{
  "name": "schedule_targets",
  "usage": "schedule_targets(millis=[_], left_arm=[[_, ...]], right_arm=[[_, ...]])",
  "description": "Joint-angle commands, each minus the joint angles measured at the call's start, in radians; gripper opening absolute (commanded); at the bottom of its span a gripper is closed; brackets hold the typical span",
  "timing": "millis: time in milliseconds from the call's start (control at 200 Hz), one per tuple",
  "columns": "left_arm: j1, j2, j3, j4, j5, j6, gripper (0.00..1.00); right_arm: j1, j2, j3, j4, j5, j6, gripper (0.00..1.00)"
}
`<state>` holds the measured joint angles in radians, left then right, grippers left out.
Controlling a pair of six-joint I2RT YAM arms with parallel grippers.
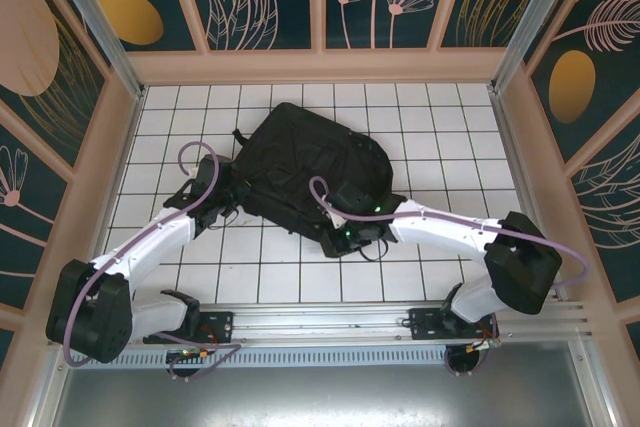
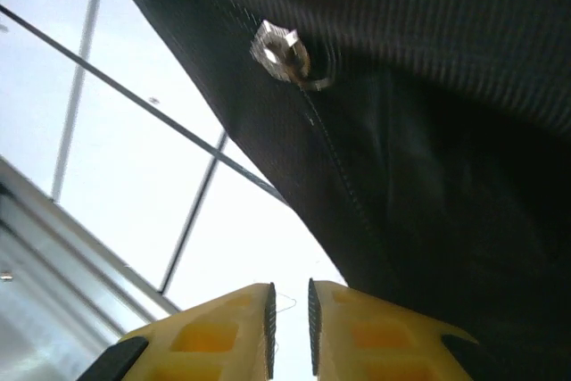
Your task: Pack books, pencil case, and school supplies into a backpack
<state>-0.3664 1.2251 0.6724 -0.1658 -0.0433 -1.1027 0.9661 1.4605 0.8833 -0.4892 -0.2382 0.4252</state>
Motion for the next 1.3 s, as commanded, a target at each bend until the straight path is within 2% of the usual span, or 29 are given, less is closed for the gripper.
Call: schedule_targets(millis=[0, 80, 245, 495, 681, 786, 941, 1091, 1296], left_arm=[[0.004, 0.01, -0.013, 0.042, 0.0, 0.01, 0.0], [0.004, 0.01, -0.02, 0.052, 0.009, 0.01, 0.0], [0.004, 0.004, -0.041, 0.054, 0.0, 0.02, 0.0], [0.004, 0.002, -0.076, 0.081, -0.003, 0.023, 0.0], [0.004, 0.004, -0.079, 0.092, 0.006, 0.024, 0.0], [0.003, -0.002, -0.076, 0.089, 0.007, 0.027, 0.0], [0.004, -0.012, -0.076, 0.085, 0.008, 0.027, 0.0], [0.003, -0.018, -0.073, 0.083, 0.014, 0.025, 0.0], [0.004, -0.027, -0.065, 0.077, 0.018, 0.024, 0.0]], right_arm=[[0.024, 0.023, -0.064, 0.024, 0.138, 0.026, 0.21], [0.028, 0.024, -0.07, 0.048, 0.153, 0.034, 0.21], [0.015, -0.092, -0.012, 0.035, 0.166, 0.001, 0.21], [-0.102, -0.184, 0.118, -0.007, -0.071, -0.071, 0.23], [-0.133, -0.073, 0.187, -0.092, 0.009, -0.106, 0.27], [-0.13, -0.021, 0.185, -0.071, 0.04, -0.09, 0.29], [-0.124, 0.037, 0.149, 0.001, -0.001, -0.061, 0.29], [-0.112, 0.074, 0.131, 0.015, 0.061, -0.055, 0.31], [-0.095, 0.119, 0.114, 0.026, 0.062, -0.059, 0.34]])
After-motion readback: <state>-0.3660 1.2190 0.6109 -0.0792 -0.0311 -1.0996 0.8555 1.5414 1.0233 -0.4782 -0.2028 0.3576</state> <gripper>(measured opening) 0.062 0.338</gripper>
